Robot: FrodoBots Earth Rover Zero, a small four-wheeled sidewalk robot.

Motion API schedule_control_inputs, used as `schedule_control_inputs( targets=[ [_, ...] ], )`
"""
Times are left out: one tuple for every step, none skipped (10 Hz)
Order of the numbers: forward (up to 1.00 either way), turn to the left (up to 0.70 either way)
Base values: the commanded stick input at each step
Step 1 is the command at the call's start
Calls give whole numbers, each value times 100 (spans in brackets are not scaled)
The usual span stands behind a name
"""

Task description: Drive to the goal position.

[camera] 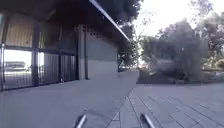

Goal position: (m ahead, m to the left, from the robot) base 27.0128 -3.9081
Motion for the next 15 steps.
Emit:
schedule_control_inputs(
  targets=[
    [100, 0],
    [100, 0],
    [100, 0],
    [100, 0],
    [100, 0],
    [100, 0],
    [100, 0],
    [100, 0],
    [100, 0],
    [100, -40],
    [100, -40],
    [100, -29],
    [100, -11],
    [100, 0],
    [100, 0]
  ],
)
